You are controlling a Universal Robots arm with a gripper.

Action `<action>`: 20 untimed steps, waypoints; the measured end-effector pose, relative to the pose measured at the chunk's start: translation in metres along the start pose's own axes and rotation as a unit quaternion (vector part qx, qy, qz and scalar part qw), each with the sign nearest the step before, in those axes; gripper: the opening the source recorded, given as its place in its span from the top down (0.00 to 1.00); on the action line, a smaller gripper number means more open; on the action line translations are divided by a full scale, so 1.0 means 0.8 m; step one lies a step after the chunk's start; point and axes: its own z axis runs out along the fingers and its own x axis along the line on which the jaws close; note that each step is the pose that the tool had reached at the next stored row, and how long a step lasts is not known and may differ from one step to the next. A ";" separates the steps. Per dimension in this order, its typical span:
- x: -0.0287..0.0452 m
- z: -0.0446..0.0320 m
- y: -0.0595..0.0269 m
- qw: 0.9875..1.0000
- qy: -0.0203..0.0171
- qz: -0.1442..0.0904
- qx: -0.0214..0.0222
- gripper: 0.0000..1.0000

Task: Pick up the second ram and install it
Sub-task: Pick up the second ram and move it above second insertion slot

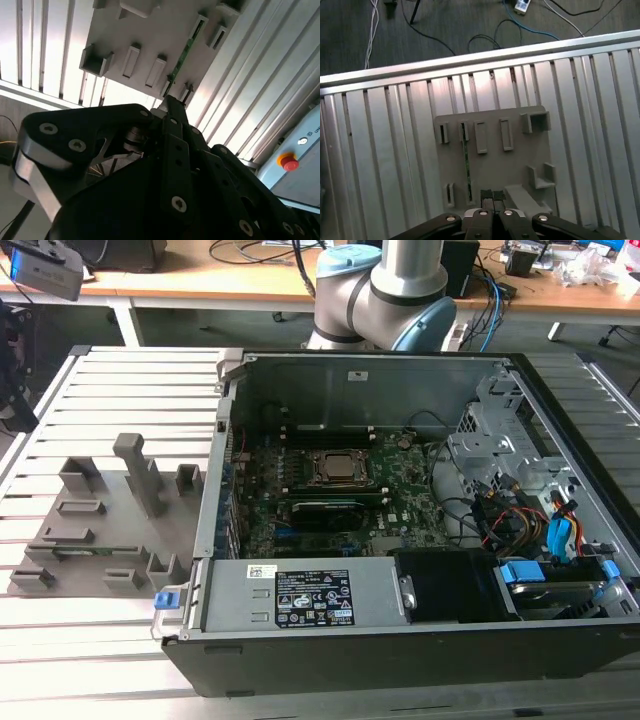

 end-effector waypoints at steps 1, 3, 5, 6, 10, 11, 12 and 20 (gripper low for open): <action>0.0000 0.0000 0.000 1.000 0.000 -0.007 0.000 0.89; 0.0000 0.0000 0.000 1.000 0.001 -0.021 -0.001 0.89; 0.0000 0.0000 0.000 0.999 0.002 -0.045 -0.001 0.89; 0.0000 0.0000 0.000 0.999 0.002 -0.045 -0.001 0.89; 0.0000 0.0000 0.000 0.999 0.002 -0.046 -0.001 0.89; 0.0000 0.0000 0.000 0.999 0.002 -0.046 -0.001 0.83; 0.0000 0.0000 0.000 0.999 0.002 -0.046 -0.001 0.83; 0.0001 0.0035 0.000 0.999 0.002 -0.047 -0.001 0.64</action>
